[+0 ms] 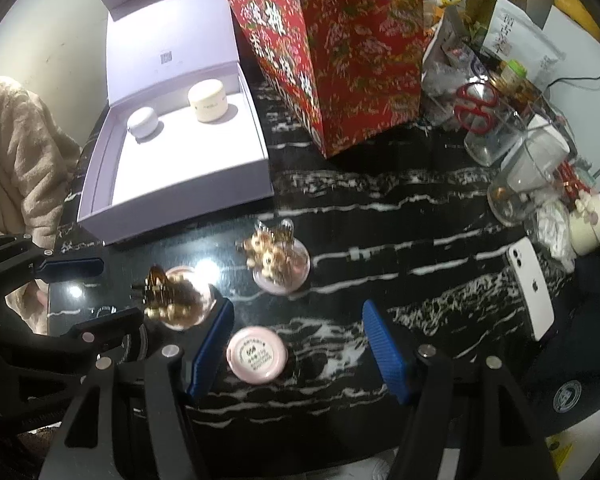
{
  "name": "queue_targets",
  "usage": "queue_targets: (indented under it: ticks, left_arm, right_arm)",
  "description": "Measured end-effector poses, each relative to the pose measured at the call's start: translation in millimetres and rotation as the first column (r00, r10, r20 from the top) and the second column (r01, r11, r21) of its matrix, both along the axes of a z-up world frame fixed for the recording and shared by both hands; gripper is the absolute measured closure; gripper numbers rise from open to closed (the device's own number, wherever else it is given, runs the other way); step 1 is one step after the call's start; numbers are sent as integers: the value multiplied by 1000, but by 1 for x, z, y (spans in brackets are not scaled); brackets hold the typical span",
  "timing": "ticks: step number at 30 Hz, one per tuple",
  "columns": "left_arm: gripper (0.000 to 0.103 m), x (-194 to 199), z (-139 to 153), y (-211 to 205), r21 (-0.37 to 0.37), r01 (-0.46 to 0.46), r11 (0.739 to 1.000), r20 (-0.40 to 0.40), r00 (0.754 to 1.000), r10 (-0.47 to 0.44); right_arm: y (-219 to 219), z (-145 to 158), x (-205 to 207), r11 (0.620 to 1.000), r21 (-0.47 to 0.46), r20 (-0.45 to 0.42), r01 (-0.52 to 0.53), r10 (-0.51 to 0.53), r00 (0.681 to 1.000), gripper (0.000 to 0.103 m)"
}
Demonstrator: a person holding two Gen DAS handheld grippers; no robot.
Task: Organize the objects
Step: 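Withdraw both grippers from the box back over the table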
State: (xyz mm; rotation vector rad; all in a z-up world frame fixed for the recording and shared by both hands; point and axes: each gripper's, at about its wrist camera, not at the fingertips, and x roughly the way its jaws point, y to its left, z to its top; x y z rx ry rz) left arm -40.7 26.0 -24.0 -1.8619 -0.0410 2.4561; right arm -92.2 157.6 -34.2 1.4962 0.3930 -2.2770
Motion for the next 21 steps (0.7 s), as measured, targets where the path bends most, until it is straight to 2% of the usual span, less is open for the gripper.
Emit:
queue_targets:
  ticks: [10, 15, 21]
  left_arm:
    - [52, 24, -15, -1, 9, -34, 999, 36, 999, 34]
    - [52, 39, -22, -7, 1, -79, 997, 44, 996, 79]
    - [52, 54, -28, -14, 29, -130, 991, 49, 991, 128]
  right_arm:
    - [4, -22, 23, 1000, -3, 56, 8, -8, 998, 35]
    - [3, -33, 34, 1000, -7, 81, 2, -2, 997, 35]
    - [3, -44, 43, 1000, -9, 106, -1, 2, 994, 35]
